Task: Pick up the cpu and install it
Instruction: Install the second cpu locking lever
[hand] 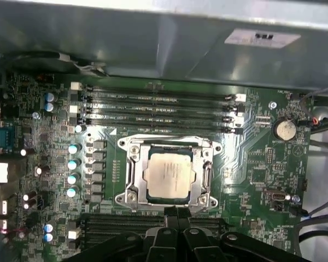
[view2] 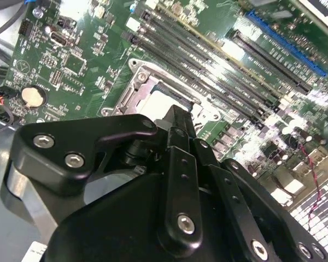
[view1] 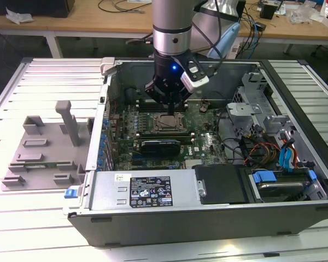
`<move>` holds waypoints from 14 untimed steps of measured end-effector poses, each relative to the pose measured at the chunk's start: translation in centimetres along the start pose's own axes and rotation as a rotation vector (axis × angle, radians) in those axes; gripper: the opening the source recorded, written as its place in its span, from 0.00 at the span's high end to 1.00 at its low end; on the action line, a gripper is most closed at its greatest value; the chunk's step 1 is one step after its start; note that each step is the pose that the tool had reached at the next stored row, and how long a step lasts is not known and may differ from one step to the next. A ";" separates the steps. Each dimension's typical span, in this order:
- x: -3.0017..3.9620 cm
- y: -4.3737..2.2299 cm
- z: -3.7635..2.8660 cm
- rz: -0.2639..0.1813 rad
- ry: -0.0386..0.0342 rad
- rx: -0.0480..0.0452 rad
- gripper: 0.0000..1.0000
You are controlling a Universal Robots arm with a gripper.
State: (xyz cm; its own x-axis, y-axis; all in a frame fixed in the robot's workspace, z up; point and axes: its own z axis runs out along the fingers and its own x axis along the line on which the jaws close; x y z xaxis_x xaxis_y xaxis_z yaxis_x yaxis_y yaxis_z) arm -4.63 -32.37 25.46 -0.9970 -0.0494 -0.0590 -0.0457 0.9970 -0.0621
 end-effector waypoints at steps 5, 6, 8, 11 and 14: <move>0.16 -1.52 0.08 0.000 0.0000 0.0000 0.89; 0.17 -1.64 0.10 0.000 0.0000 -0.0001 0.89; 0.17 -1.72 0.09 0.000 0.0001 0.0000 0.89; 0.25 -2.66 0.15 0.000 0.0000 0.0000 0.89; 0.44 -2.88 0.30 0.000 -0.0002 -0.0010 0.89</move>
State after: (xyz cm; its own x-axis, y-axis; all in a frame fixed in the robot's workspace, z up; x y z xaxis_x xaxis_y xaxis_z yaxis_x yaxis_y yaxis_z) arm -4.92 -35.28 25.31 -0.9970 -0.0492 -0.0591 -0.0456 0.9971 -0.0612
